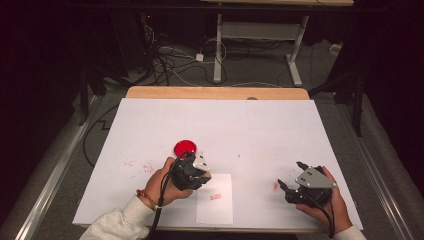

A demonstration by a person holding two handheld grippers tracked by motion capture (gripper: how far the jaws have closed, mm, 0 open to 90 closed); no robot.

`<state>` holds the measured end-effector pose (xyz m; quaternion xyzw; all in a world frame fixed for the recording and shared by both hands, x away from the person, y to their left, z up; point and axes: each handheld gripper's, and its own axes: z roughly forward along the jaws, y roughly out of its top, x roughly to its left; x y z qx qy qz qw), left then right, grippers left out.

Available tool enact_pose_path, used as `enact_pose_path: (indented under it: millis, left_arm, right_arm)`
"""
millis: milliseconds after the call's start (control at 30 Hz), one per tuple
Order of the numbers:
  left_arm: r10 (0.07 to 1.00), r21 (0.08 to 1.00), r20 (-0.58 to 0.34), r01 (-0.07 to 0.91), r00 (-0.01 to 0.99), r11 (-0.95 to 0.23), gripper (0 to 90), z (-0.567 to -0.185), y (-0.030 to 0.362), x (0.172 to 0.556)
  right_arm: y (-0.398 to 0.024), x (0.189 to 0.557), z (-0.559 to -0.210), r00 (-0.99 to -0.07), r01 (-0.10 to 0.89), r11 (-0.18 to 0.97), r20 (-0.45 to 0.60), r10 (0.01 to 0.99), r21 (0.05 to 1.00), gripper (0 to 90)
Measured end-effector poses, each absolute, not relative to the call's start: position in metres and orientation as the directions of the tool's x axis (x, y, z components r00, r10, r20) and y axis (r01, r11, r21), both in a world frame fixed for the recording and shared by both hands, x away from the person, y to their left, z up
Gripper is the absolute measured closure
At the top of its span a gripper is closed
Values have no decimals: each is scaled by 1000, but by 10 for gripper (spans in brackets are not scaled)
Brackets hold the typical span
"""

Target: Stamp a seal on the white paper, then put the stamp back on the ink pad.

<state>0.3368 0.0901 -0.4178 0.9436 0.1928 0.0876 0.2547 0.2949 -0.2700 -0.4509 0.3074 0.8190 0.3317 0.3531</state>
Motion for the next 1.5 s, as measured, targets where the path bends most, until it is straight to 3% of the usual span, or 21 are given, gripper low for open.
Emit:
enact_pose_path:
  millis: [1500]
  left_arm:
    - [568, 594, 42, 437, 822, -676, 737, -395, 145, 379]
  right_arm:
    - [-271, 291, -452, -567, 268, 598, -378, 732, 756, 197]
